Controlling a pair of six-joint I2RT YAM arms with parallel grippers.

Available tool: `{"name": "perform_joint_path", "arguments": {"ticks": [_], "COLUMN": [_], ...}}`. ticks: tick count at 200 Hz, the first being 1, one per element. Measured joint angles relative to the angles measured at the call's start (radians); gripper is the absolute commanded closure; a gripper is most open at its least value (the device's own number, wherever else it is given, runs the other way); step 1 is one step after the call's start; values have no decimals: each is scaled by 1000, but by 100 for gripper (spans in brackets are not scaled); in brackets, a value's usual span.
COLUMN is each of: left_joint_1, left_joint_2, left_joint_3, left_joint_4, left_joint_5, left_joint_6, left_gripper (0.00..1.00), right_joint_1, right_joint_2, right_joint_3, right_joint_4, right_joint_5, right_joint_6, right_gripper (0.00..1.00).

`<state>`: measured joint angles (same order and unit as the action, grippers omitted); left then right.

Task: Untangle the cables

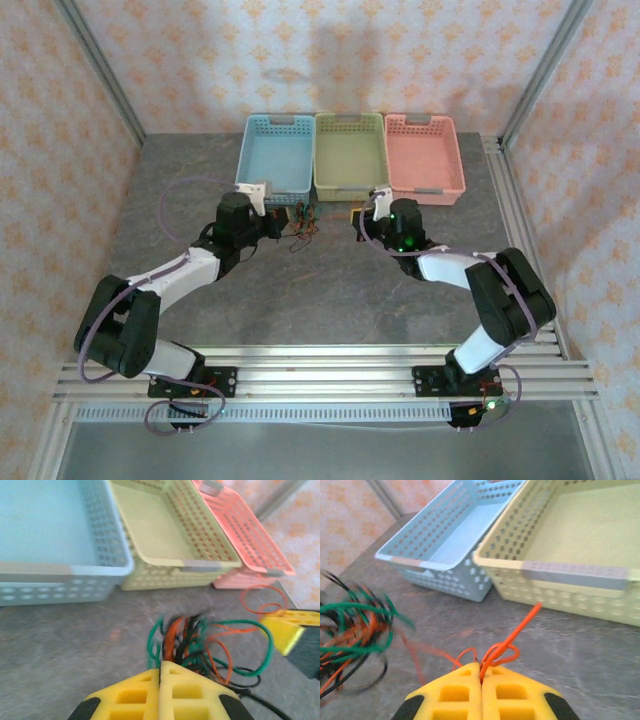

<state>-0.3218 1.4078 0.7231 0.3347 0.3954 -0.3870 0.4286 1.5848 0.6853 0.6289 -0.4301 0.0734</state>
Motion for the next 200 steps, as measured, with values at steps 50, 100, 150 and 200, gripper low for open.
{"name": "perform_joint_path", "arguments": {"ticks": [50,100,150,200], "left_joint_1": [43,55,-120,-147], "left_joint_2": [-68,-57,200,418], "left_joint_3": [-50,-55,267,537], "left_joint_4": [-1,28,-177,-482], "left_joint_5": [-151,-115,-43,-18], "left_joint_6": [-43,-58,65,122], "left_gripper": [100,75,26,27], "right_joint_1": [-16,-28,-19,-19], "right_joint_2": [-53,-62,-56,-56], "right_joint_3": [-32,-60,-60,-60], "right_joint_4": [-4,63,87,87], "right_joint_5": [259,184,126,126], "right_joint_6": [21,32,35,35], "right_gripper": [100,100,100,100]}}
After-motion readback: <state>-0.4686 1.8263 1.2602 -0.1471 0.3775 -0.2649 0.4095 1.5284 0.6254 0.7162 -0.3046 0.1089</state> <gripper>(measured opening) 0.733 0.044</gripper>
